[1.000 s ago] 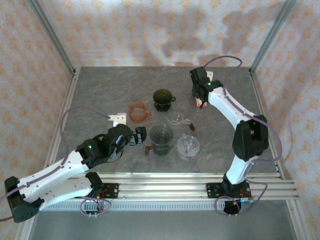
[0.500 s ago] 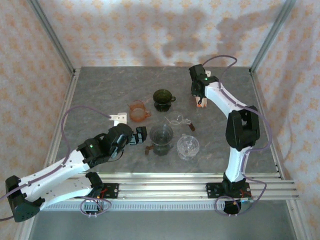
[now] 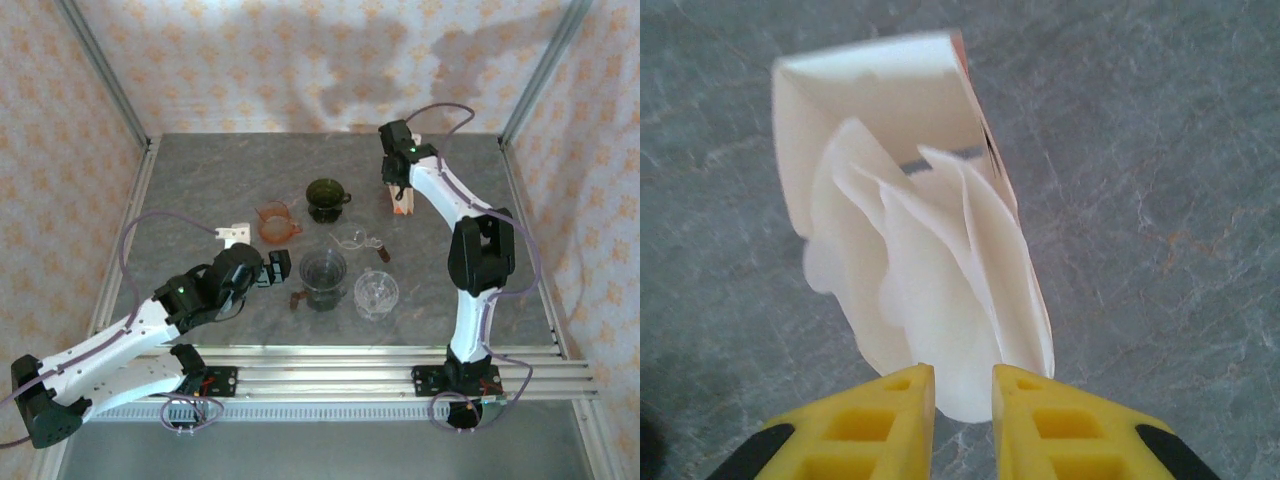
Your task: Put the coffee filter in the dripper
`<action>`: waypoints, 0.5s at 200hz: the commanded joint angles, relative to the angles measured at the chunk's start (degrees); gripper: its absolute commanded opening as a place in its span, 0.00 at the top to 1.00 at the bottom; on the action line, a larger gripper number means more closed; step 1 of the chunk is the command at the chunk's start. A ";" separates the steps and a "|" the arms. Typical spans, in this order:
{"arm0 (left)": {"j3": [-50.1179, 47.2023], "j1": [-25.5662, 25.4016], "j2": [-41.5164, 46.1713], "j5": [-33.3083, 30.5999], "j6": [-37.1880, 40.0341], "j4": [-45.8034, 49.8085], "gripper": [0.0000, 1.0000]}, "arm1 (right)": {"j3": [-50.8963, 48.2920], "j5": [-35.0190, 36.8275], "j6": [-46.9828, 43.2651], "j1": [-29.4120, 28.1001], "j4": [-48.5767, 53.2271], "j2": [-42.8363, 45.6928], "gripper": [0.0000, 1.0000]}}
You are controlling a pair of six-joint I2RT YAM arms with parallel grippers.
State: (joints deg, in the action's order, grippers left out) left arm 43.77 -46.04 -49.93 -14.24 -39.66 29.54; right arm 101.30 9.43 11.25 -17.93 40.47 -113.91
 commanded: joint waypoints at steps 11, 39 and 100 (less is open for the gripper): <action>-1.16 0.85 -0.30 0.76 -1.30 -1.29 0.00 | 7.10 1.07 -2.07 0.58 3.79 -3.20 0.78; -1.14 1.34 -0.83 1.09 -1.27 -1.19 0.00 | 11.56 0.91 -2.54 0.62 5.37 -6.06 0.79; -0.19 2.29 -2.70 2.07 -0.77 -1.41 0.00 | 18.03 -0.60 -3.06 1.04 7.87 -10.86 0.80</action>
State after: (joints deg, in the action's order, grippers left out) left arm 43.38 -44.45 -52.03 -12.38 -40.49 28.86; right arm 116.16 8.95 9.10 -17.28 45.32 -123.17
